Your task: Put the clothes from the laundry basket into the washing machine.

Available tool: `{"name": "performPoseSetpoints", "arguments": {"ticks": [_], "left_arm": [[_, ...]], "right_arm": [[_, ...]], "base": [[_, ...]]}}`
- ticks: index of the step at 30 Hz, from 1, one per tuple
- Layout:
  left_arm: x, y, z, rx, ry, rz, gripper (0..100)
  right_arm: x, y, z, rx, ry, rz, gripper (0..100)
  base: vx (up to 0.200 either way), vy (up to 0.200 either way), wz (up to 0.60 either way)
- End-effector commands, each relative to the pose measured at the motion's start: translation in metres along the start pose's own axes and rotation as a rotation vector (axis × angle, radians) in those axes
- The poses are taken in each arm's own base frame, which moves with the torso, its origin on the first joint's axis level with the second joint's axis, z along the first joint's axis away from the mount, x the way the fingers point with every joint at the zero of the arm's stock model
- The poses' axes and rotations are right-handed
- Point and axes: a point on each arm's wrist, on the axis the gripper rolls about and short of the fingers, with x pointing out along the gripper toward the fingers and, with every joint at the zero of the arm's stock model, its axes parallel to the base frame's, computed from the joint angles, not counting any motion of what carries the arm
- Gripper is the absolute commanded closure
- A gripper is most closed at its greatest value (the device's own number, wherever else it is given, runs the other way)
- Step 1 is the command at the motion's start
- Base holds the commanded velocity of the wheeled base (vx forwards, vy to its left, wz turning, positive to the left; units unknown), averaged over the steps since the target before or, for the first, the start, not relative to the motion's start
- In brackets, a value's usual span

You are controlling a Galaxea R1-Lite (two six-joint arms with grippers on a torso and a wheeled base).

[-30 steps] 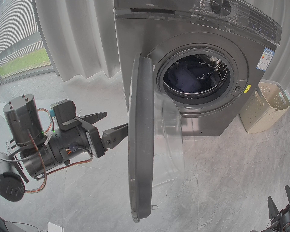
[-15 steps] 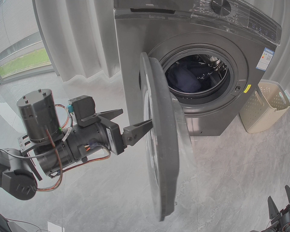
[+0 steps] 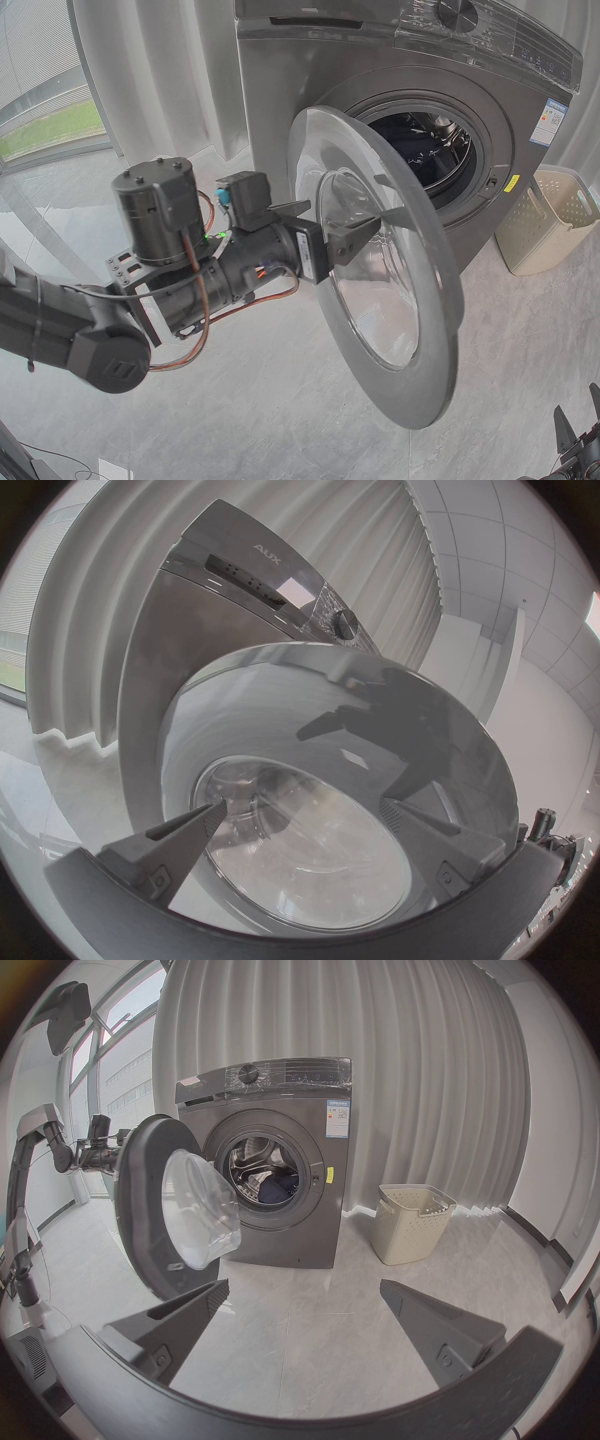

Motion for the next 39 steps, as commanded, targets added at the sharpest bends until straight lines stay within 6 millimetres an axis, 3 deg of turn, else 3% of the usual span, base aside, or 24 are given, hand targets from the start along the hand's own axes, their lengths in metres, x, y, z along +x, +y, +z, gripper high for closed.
{"name": "performPoseSetpoints", "arguments": {"ticks": [1, 14, 21, 29, 32, 39], "left_arm": [[0.037, 0.007, -0.015, -0.014, -0.006, 0.013, 0], [0.078, 0.013, 0.011, -0.068, -0.224, 0.189, 0], [0.073, 0.009, 0.012, -0.087, -0.221, 0.223, 0], [0.041, 0.009, 0.023, -0.086, -0.211, 0.258, 0], [0.042, 0.009, 0.022, -0.086, -0.203, 0.258, 0], [0.083, 0.025, 0.008, -0.087, -0.233, 0.267, 0]], "right_arm": [[0.0, 0.0, -0.005, 0.001, 0.001, 0.0, 0], [0.0, 0.0, -0.005, -0.001, 0.001, 0.0, 0], [0.0, 0.0, -0.005, -0.001, 0.001, 0.0, 0], [0.0, 0.0, -0.005, -0.001, 0.001, 0.0, 0], [0.0, 0.0, -0.005, -0.001, 0.001, 0.0, 0], [0.0, 0.0, -0.005, -0.001, 0.002, 0.0, 0]], "base": [[0.0, 0.0, 0.0], [0.0, 0.0, 0.0], [0.0, 0.0, 0.0], [0.0, 0.0, 0.0], [0.0, 0.0, 0.0], [0.0, 0.0, 0.0]]}}
